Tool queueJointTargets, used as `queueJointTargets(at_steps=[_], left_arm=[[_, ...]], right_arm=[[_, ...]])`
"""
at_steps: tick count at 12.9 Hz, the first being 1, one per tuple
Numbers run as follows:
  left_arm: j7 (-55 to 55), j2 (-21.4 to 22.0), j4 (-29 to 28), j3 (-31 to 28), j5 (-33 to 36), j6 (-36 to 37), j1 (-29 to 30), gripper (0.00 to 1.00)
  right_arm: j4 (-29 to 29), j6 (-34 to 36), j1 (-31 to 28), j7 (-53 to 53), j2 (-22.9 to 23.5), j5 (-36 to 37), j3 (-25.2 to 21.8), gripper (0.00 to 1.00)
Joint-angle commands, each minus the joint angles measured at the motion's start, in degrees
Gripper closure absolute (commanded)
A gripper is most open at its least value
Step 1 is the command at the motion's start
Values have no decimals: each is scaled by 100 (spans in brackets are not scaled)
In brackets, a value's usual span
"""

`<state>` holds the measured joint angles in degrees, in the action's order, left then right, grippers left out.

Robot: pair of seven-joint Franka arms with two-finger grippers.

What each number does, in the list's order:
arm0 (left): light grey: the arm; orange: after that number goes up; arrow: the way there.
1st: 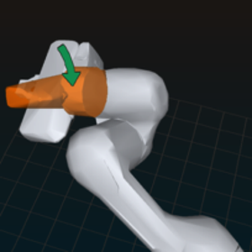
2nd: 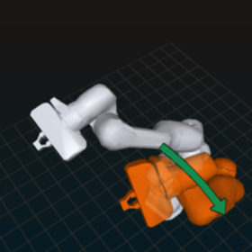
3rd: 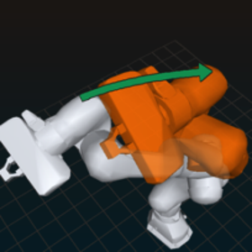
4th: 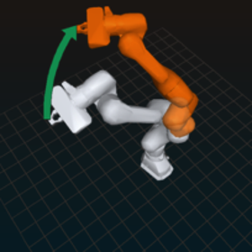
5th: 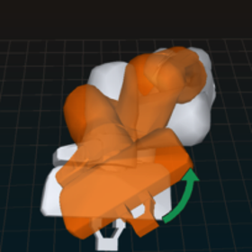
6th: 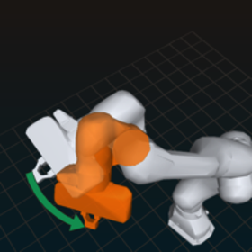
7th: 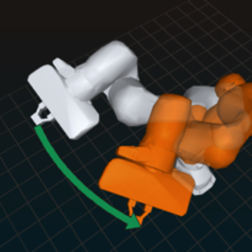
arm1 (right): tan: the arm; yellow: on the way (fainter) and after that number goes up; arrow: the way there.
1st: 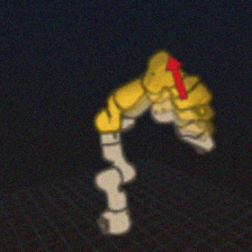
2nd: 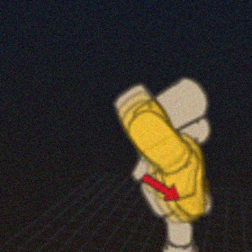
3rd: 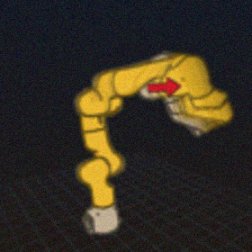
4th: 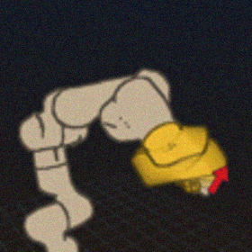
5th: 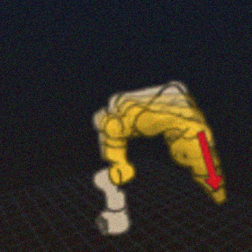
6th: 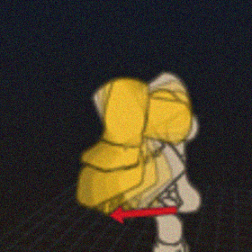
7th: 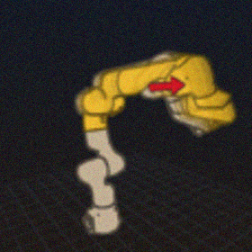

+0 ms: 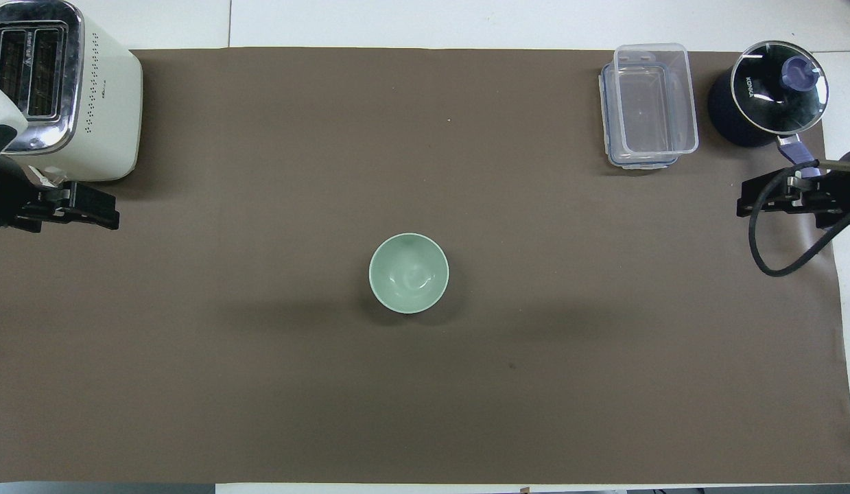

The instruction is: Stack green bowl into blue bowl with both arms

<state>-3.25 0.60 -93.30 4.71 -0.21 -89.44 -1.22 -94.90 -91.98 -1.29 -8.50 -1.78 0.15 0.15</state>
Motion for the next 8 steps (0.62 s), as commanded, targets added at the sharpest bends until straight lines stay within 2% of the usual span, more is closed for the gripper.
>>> queueJointTargets(at_steps=[1, 8], left_arm=[[-36, 99, -83, 39, 118, 40, 43, 0], [-36, 99, -83, 39, 118, 40, 43, 0]], right_arm=[[-20, 110, -82, 164, -68, 73, 64, 0], [-11, 128, -47, -46, -60, 135, 117, 0]])
